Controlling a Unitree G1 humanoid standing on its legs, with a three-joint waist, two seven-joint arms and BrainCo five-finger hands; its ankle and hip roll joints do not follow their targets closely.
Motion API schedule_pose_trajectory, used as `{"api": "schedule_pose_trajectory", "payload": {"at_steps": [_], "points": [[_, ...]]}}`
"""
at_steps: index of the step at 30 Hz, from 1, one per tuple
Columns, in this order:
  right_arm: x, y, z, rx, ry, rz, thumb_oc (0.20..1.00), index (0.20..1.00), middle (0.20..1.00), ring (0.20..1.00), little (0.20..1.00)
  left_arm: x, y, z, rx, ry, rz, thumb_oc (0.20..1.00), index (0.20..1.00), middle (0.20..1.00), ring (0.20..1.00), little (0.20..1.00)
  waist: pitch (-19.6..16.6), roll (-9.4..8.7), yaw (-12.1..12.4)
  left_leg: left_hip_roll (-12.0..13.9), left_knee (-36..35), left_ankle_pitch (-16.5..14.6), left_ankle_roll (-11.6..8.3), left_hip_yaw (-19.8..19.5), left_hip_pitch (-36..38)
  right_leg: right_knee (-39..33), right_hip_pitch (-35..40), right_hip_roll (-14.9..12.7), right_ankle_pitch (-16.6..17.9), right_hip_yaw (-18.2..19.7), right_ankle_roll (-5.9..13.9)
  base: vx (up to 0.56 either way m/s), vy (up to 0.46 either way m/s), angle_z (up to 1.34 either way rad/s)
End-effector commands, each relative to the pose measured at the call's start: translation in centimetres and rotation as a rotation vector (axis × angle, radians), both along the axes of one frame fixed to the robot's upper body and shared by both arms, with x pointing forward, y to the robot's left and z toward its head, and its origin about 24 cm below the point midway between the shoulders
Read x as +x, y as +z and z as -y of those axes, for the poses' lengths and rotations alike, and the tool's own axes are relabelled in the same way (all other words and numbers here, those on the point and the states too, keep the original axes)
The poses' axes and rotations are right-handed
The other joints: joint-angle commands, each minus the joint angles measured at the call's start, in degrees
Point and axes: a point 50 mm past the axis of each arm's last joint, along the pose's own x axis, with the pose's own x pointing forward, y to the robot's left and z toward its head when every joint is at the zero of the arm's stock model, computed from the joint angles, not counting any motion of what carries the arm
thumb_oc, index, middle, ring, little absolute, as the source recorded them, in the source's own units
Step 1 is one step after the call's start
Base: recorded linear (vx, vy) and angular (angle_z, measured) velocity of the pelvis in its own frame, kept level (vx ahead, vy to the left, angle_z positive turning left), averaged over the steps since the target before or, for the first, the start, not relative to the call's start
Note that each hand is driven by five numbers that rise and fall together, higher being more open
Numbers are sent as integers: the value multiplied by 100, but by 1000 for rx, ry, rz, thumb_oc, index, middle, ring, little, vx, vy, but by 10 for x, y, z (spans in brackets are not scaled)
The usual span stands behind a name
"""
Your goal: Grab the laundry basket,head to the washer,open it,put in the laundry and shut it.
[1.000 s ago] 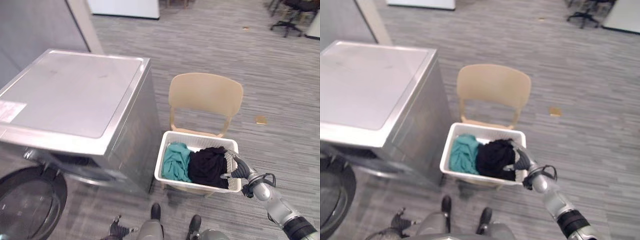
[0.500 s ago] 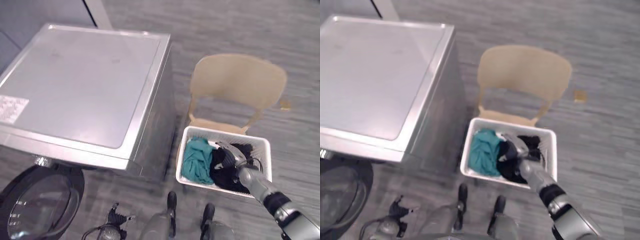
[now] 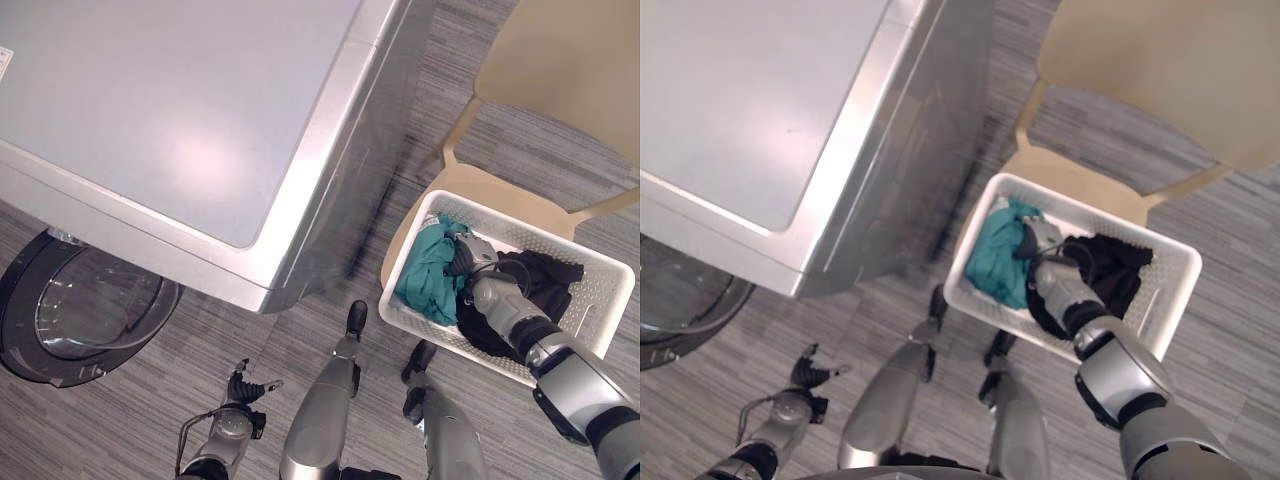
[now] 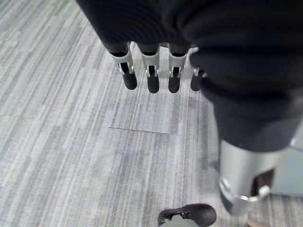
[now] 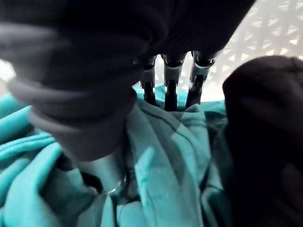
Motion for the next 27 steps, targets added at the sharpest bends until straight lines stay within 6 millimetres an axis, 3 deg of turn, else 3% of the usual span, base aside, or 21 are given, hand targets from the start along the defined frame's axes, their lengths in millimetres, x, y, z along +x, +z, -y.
{"api": "schedule_pose_trajectory", "payload": {"at_steps": [1,3,8,11,12,18,21,22,23,25,26,27], "points": [[-13,-17,-10,117,31,-33,200,200,200,200,200,-15,-3,-16,23,47,-28,1000,1000,1000,1000,1000,-282,-215,103,160,337,-537,-261,248,-77,51,-101,-445,-100,465,421,0,0,0],[-22,-13,-22,283,66,6,200,200,200,200,200,-18,-5,-16,18,51,-43,1000,1000,1000,1000,1000,-360,-305,7,179,285,-600,-245,276,116,-57,90,-425,-95,507,436,0,0,0],[-39,-1,-24,530,94,84,200,200,200,200,200,-25,-8,-15,-4,72,-63,1000,1000,1000,1000,1000,-583,-425,-206,201,93,-654,-223,376,558,-176,435,-411,-81,555,474,48,21,-8],[-52,16,-19,667,133,155,200,200,200,200,200,-33,-11,-15,-15,80,-82,1000,1000,1000,1000,1000,-825,-495,-397,187,-48,-689,-183,451,895,-235,702,-421,-89,573,512,91,67,-13],[-61,29,-17,776,177,201,200,200,200,200,200,-39,-12,-15,-23,86,-84,1000,1000,1000,1000,1000,-937,-534,-504,165,-75,-768,-153,514,1143,-224,876,-423,-116,622,543,63,77,-20],[-89,51,-20,1028,303,256,200,200,200,200,200,-46,-10,-12,-43,74,-71,1000,1000,1000,1000,1000,-1272,-543,-746,164,-241,-858,-76,770,1759,-207,1178,-393,-54,826,648,15,76,-29],[-97,53,-21,1121,336,264,200,200,200,200,200,-40,-3,-13,-44,53,-32,1000,1000,1000,1000,1000,-1250,-505,-769,210,-241,-779,-73,755,1764,146,1154,-336,-194,948,633,-177,-11,-11],[-103,59,-23,1204,365,289,200,200,200,200,200,-27,10,-17,-31,34,37,1000,1000,1000,1000,1000,-1192,-444,-786,296,-141,-606,-84,673,1594,969,1118,-39,-508,1224,540,-299,-75,-1],[-105,61,-24,1224,384,297,200,200,200,200,200,-22,16,-19,-33,32,74,1000,1000,1000,1000,1000,-1203,-429,-765,302,-95,-551,-82,628,1543,1298,1157,122,-674,1329,504,-390,-137,24],[-106,66,-26,1239,407,313,200,200,200,200,200,-18,22,-20,-38,35,110,1000,1000,1000,1000,1000,-1273,-420,-723,309,-74,-491,-99,579,1460,1467,1227,289,-752,1433,477,-206,-136,58],[-107,71,-29,1236,423,345,200,200,200,200,200,-16,28,-22,-36,48,150,1000,1000,1000,1000,1000,-1318,-459,-640,271,-61,-394,-117,491,1321,1626,1393,500,-856,1616,474,-212,-193,59],[-106,72,-35,1227,451,312,200,200,200,200,200,-13,38,-18,-62,30,211,1000,1000,1000,1000,1000,-1331,-502,-510,236,-69,-340,-162,436,1252,1428,1573,562,-1063,1648,261,-316,-321,47]]}}
